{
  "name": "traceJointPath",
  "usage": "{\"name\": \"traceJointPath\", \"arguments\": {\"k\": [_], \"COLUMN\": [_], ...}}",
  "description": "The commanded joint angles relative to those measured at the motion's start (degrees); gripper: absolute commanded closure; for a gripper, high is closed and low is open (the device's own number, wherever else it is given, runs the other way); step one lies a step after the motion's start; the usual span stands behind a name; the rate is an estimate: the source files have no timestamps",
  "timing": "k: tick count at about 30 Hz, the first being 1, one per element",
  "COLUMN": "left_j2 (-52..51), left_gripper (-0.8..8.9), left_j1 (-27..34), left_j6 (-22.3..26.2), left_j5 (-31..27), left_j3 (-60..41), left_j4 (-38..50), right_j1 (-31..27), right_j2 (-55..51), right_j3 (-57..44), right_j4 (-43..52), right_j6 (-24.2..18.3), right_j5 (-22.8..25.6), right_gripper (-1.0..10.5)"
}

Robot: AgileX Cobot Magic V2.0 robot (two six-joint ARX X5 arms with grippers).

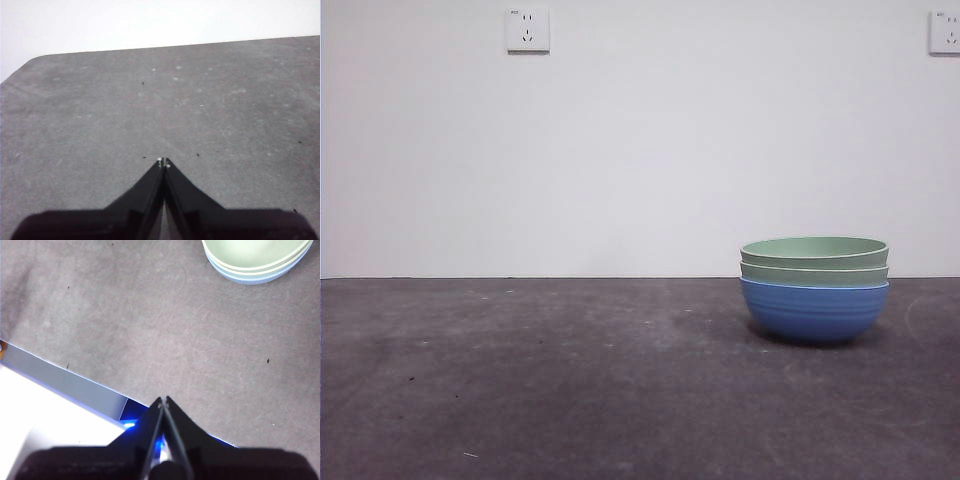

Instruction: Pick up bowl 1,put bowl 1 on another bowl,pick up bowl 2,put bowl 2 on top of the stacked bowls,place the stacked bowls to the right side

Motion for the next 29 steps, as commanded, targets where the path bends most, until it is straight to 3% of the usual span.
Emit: {"name": "traceJointPath", "arguments": {"k": [1, 6, 8, 12, 15, 18, 22, 29], "left_j2": [-0.1, -0.1, -0.1, -0.1, -0.1, -0.1, -0.1, -0.1], "left_gripper": [8.17, 8.17, 8.17, 8.17, 8.17, 8.17, 8.17, 8.17], "left_j1": [0.2, 0.2, 0.3, 0.2, 0.2, 0.2, 0.2, 0.2], "left_j6": [-0.4, -0.4, -0.4, -0.4, -0.4, -0.4, -0.4, -0.4], "left_j5": [0.0, 0.0, 0.0, 0.0, 0.0, 0.0, 0.0, 0.0], "left_j3": [-0.8, -0.8, -0.8, -0.8, -0.8, -0.8, -0.8, -0.8], "left_j4": [-0.1, -0.1, -0.1, -0.1, -0.1, -0.1, -0.1, -0.1], "right_j1": [0.1, 0.1, 0.1, -2.5, -5.4, -8.6, -12.8, -14.6], "right_j2": [0.0, 0.0, 0.0, -3.7, -9.0, -14.7, -22.9, -35.0], "right_j3": [-0.4, -0.4, -0.4, -1.7, -5.8, -12.3, -23.3, -42.7], "right_j4": [0.3, 0.3, 1.7, 13.0, 23.8, 32.4, 43.1, 61.2], "right_j6": [-0.1, -0.2, -3.9, -6.1, -4.6, -3.3, -5.2, -5.6], "right_j5": [0.2, 0.2, 0.4, 1.4, 0.4, -1.2, -1.2, -1.2], "right_gripper": [9.5, 9.5, 9.5, 9.5, 9.5, 9.5, 9.5, 9.5]}}
